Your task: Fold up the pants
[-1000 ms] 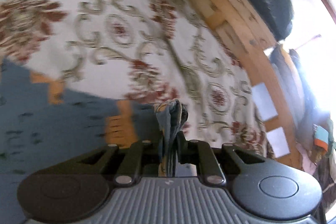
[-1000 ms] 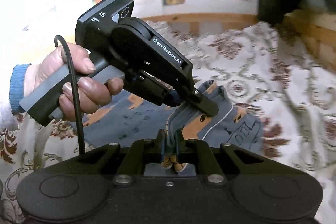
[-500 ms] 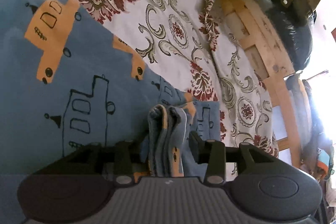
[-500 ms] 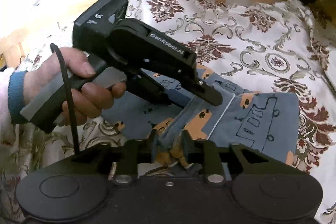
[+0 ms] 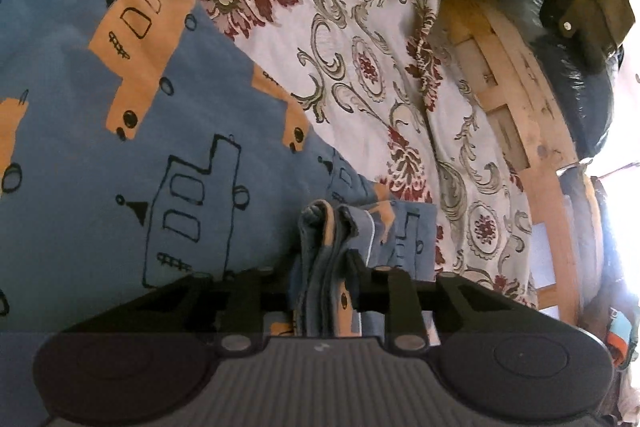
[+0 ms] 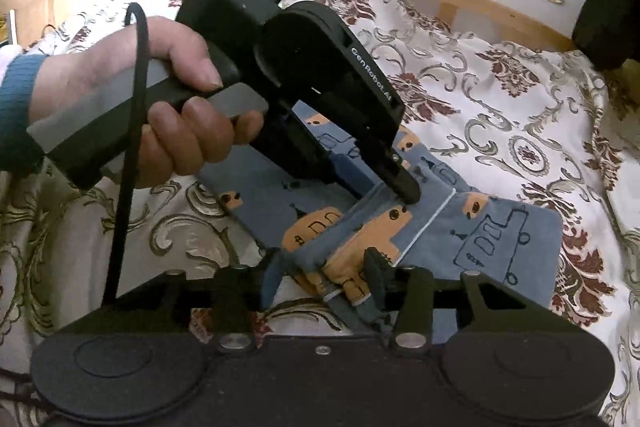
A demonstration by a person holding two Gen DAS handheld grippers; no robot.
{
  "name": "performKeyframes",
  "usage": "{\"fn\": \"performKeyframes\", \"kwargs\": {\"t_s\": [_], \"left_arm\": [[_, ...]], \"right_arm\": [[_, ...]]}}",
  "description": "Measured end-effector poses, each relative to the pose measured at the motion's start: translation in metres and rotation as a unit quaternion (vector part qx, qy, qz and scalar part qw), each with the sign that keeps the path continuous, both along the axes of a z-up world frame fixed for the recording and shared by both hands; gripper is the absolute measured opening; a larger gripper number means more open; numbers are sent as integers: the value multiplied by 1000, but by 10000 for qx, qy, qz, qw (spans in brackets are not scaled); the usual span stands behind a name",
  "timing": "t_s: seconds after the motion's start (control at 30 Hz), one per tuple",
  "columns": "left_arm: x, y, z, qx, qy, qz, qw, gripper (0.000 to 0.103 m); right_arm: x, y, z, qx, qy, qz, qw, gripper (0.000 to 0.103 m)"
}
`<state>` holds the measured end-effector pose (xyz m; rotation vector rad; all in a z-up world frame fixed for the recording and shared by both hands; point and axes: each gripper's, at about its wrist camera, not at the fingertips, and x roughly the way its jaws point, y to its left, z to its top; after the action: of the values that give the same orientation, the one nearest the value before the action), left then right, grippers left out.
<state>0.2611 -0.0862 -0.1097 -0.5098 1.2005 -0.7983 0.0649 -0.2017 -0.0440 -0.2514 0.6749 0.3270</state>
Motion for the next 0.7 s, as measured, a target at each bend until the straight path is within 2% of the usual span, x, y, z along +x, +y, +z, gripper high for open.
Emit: {"fn": "performKeyframes", "kwargs": {"t_s": [0.03,0.1,0.23,0.43,0.7], "left_arm": [[0,-1,0,46,-29,-2,10000,18],[-1,-1,2,77,-67,-7,9999,16],[-1,-2,7,112,-132,-20,9998,12],[-1,1,20,164,-308,-80,9994,10],[6,23,30,527,-423,52,9977,10]], "right_arm": [[0,0,0,-14,-12,-33,10000,32],[0,1,0,14,-31,-64,10000,24],[2,0,1,101,-10,-174,9998,15],[2,-2,7,355,-38,-278,9990,13],[11,10,11,682,-58,-64,9976,13]]}}
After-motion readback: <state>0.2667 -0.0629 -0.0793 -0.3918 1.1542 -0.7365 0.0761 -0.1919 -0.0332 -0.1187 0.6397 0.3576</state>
